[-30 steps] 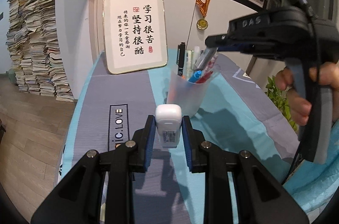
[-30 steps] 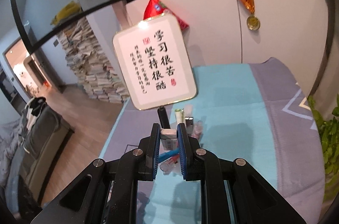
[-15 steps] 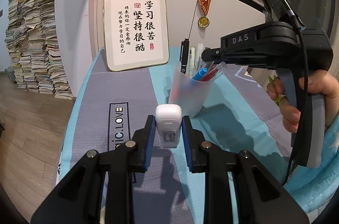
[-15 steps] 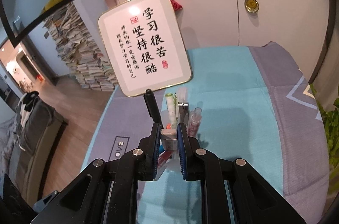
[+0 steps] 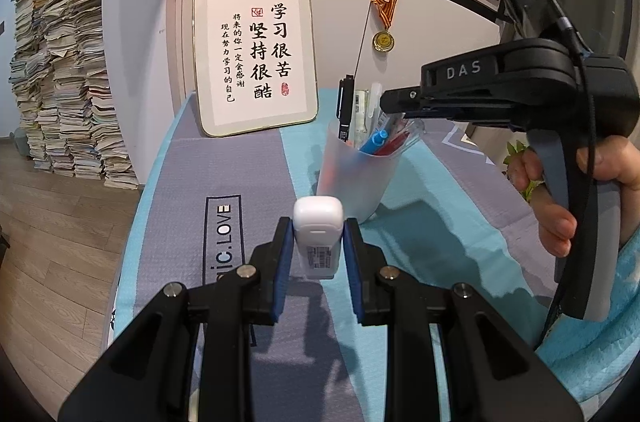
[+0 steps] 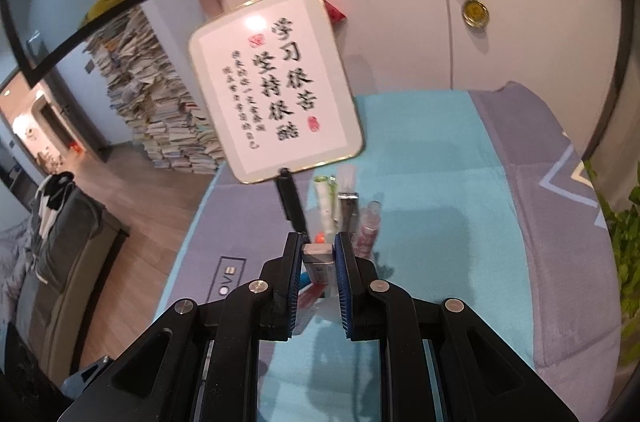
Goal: Organize stationery
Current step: 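Lower the white eraser into the frosted cup and open the right gripper, then lower the purple-capped eraser stick into the frosted cup and open the left gripper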
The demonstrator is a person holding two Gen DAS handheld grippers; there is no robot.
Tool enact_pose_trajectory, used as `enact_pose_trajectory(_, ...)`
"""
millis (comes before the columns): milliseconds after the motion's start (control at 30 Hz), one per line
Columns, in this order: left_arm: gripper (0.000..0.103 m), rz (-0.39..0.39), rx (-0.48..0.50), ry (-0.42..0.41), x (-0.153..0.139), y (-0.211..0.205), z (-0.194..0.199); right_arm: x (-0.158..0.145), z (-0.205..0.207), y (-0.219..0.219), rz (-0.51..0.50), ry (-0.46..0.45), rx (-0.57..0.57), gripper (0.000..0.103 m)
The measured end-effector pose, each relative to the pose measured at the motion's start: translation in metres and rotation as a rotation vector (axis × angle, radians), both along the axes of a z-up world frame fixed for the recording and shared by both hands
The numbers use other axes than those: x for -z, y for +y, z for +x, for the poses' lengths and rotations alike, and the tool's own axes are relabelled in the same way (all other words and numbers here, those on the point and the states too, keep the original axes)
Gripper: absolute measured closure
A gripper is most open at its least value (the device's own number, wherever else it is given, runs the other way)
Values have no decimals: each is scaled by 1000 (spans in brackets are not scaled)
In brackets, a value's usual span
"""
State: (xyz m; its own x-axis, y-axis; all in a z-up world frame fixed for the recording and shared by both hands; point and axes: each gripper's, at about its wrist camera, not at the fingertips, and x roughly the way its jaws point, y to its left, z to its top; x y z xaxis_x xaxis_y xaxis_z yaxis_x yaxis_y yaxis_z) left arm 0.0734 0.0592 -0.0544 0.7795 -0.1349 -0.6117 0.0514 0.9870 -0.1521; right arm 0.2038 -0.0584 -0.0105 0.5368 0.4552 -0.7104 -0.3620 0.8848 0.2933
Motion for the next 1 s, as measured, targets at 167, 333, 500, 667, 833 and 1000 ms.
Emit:
enact_pose_trajectory(167,80,7,-2,-3,-2,0,-1,-2,-1,-8,34,-4,17,86)
enact_pose_trajectory(333,80,7,0,-7,-2,-1,-1,-2,0,-14,43,2,31,86)
enact_pose_trajectory(500,80,16,-4,-21,-8,0,0,-2,-6,-20,56,4,24,86)
enact_pose_trajectory(667,80,3,-7,-59,-27,4,9,5,-14,-37,60,17,48,86)
enact_pose_trajectory(833,80,4,7,-117,-53,-3,26,18,-21,-53,-4,31,88,85)
enact_pose_trajectory(1000,80,4,29,-165,-72,-14,38,32,-24,-70,-84,36,145,85)
